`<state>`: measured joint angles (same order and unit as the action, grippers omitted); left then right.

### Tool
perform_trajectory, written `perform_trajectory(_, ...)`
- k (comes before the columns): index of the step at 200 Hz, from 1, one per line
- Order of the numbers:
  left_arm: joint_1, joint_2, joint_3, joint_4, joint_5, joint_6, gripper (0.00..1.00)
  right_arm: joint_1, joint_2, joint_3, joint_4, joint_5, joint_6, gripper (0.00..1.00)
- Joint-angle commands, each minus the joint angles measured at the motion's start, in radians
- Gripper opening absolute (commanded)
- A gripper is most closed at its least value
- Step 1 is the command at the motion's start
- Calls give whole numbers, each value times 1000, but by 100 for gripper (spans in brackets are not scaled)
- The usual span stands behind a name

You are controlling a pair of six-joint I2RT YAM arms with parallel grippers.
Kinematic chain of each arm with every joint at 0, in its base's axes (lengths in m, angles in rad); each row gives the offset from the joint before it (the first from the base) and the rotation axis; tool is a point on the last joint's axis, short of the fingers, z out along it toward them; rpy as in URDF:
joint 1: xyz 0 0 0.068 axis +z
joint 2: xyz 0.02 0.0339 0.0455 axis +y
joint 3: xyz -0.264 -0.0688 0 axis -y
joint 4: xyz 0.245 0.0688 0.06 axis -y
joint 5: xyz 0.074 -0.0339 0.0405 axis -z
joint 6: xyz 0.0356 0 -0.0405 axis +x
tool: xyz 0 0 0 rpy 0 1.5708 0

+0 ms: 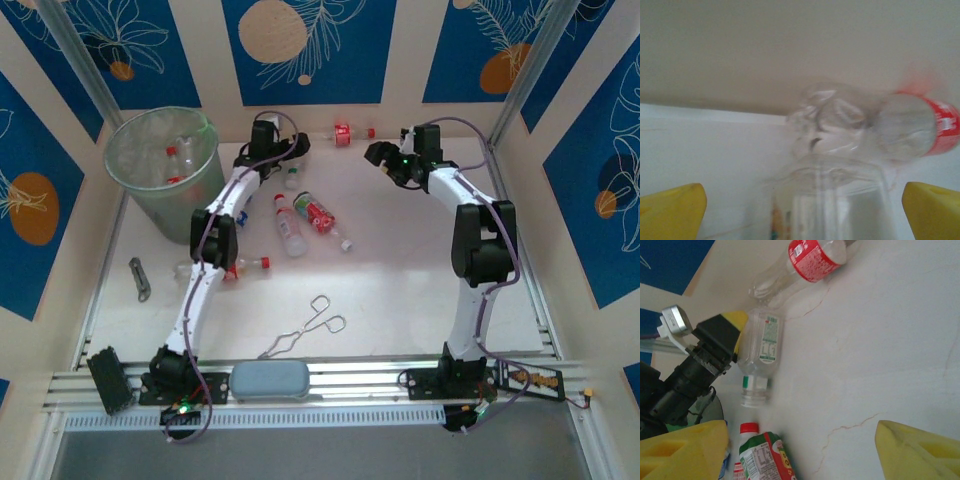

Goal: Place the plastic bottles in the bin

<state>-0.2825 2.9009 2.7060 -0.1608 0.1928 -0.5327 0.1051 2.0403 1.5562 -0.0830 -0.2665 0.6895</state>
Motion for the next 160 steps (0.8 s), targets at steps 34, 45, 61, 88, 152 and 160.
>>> perform_trajectory(34, -29, 114, 66, 209, -3, -154, 100, 47, -75, -64, -65, 18, -37, 78)
perform_trajectory(45, -32, 131, 72, 236, -29, -165, 100, 51, -89, -80, -78, 28, -44, 78)
perform_trajectory(61, -40, 161, 107, 275, -52, -169, 100, 57, -111, -98, -98, 39, -55, 78)
perform_trajectory(88, -80, 166, 110, 331, -53, -84, 100, 72, -132, -110, -142, 82, -81, 78)
perform_trajectory(152, -134, 110, 83, 358, 233, -46, 100, 99, -149, -121, -189, 135, -81, 78)
perform_trajectory(160, -139, 73, 29, 387, 286, -86, 100, 99, -150, -125, -189, 140, -81, 78)
